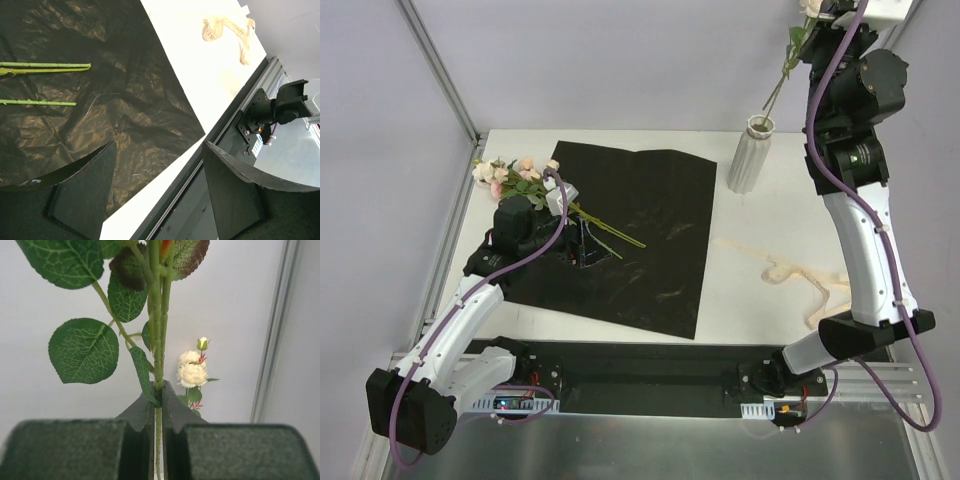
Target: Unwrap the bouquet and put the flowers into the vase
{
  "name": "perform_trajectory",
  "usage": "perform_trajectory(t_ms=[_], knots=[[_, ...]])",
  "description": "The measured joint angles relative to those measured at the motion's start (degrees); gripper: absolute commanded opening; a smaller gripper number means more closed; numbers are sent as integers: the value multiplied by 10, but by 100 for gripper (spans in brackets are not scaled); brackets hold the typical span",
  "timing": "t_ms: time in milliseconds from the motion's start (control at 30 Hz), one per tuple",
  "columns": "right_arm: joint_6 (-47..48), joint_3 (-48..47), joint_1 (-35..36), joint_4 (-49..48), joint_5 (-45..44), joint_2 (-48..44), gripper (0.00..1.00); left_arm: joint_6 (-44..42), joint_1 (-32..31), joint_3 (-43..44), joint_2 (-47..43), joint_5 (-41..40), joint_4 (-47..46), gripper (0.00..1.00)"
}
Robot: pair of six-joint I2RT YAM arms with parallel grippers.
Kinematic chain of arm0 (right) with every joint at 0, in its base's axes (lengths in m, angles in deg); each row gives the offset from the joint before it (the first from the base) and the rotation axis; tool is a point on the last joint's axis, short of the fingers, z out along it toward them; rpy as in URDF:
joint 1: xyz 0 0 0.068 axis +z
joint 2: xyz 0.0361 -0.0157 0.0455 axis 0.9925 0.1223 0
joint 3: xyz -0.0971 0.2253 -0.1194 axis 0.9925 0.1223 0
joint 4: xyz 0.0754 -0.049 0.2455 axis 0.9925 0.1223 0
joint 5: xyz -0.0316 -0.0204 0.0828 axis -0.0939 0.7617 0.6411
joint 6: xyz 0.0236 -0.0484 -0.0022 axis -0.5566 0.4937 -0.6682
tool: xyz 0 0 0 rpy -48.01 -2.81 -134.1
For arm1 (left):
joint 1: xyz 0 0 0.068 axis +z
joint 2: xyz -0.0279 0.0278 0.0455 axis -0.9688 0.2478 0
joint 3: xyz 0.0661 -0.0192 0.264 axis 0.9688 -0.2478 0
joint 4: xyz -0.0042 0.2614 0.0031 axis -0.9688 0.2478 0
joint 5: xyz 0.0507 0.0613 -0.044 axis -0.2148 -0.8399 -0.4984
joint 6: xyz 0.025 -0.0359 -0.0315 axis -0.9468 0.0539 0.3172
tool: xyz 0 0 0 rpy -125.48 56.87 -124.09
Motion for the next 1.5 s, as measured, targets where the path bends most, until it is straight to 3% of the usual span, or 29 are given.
perform_trajectory(t_ms=[400,900,1033,1200,1300,1433,1500], knots=[[10,-33,-46,-19,-4,103,1,0,0,0,4,-1,0,68],[-47,25,-86,-32,4,117,2,0,0,0,11,-1,3,69],[-54,50,-86,-41,9,127,15,0,0,0,12,-1,3,69],[-59,99,-86,-49,11,133,22,0,0,0,12,-1,3,69],[-63,130,-86,-49,11,137,36,0,0,0,14,-1,3,69],[-70,174,-84,-51,11,138,64,0,0,0,18,-2,3,69],[-75,196,-82,-52,10,138,71,0,0,0,21,-3,3,69]])
